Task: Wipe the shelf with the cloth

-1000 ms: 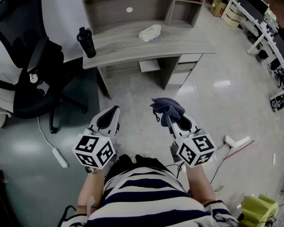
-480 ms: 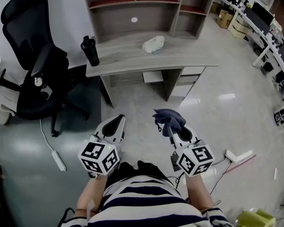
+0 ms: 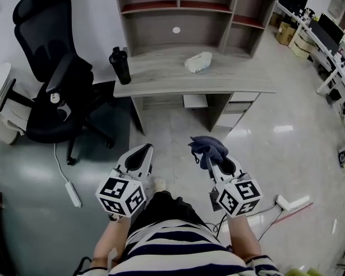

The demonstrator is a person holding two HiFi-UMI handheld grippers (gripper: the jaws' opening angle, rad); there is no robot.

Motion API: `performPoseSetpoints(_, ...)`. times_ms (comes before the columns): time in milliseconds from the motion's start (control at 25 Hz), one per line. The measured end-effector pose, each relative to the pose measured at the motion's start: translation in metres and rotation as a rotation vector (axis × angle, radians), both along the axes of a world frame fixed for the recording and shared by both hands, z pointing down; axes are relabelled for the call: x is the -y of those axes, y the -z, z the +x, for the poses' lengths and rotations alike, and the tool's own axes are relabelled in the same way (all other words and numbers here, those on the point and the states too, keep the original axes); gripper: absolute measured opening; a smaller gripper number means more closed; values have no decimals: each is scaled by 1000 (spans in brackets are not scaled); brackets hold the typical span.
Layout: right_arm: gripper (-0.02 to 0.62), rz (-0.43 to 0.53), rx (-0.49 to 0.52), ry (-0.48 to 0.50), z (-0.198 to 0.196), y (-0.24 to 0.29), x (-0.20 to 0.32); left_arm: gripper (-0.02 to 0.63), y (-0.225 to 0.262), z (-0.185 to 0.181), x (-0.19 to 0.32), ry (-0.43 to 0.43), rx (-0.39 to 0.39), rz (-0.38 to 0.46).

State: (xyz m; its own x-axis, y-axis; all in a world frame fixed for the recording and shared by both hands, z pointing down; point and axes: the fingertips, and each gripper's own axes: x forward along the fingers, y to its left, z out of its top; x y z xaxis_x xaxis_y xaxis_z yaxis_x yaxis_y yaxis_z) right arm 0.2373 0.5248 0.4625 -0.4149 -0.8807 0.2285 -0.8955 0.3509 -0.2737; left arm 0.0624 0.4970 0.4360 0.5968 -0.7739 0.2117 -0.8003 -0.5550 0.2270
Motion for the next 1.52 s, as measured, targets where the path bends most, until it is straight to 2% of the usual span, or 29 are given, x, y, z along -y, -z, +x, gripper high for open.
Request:
performPoseSetpoints(520, 75, 26, -55, 33, -31, 20, 103, 20, 11, -26, 96, 9, -30, 28)
performPoseSetpoints(920, 75, 40, -71, 32, -71, 34, 187, 20, 13, -55, 170, -30, -27, 12)
performPoseSetpoints(1240, 75, 42, -74, 34, -98, 38, 234, 20, 11, -75, 208, -61, -7, 10)
performPoseSetpoints(1520, 75, 76, -67, 81, -118, 51, 276, 20, 19, -92, 230, -31, 16, 31)
